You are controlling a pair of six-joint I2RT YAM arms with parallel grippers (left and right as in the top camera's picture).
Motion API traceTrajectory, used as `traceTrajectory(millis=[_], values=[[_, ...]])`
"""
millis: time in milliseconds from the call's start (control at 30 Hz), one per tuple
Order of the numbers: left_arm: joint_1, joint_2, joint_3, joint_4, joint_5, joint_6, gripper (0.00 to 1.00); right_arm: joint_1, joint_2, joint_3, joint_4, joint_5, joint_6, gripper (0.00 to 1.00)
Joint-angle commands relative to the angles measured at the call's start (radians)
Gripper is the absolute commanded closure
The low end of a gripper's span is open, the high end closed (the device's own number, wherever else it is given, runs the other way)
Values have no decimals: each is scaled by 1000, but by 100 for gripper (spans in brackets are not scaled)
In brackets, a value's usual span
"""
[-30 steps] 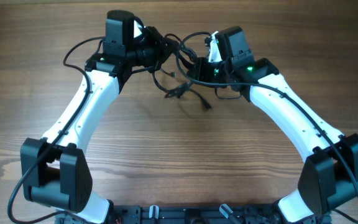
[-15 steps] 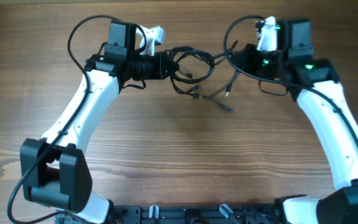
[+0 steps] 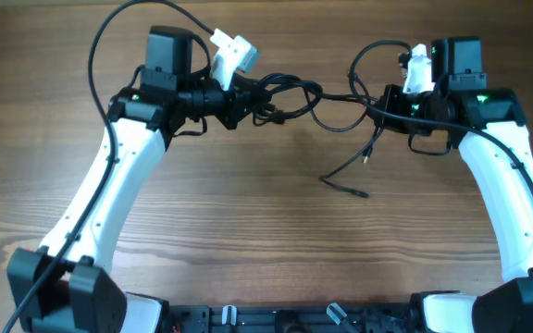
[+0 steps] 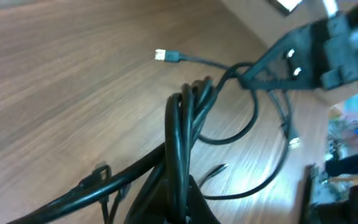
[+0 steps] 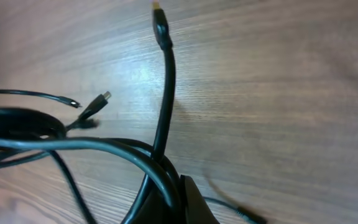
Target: Untangle cables
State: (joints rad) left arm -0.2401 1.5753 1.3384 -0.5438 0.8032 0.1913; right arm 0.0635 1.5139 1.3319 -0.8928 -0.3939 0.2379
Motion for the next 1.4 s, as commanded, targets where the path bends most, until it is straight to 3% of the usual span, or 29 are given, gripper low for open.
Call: traceTrajectory(millis=[0,33,100,167,333,433,533,833,1133,1367], values=[[35,-49,8,-2,31,-294,96,-28,-19,27,-6,-98,-235,84],[35,-49,8,-17,31,-362,96,-28,-21,45,-9,-133,-246,70],[35,-49,8,-48,30,-471,96,-27,-28,74,-16,-148,-244,54],[35,-49,8,-82,30,-540,96,-27,-35,104,-29,-155,-234,49],[35,-49,8,-156,30,-570,96,37,-38,148,-15,-210,-76,47],[35,-49,8,-143,30,-570,96,132,-23,148,41,-187,108,47],[35,-49,8,-141,30,-571,96,239,15,148,104,-85,386,52],[35,-49,8,-140,26,-600,96,372,190,148,309,-63,757,57],[35,-49,8,-141,26,-600,96,378,251,148,377,-91,779,59],[35,-49,8,-142,-16,-591,96,373,249,148,325,-105,241,59]])
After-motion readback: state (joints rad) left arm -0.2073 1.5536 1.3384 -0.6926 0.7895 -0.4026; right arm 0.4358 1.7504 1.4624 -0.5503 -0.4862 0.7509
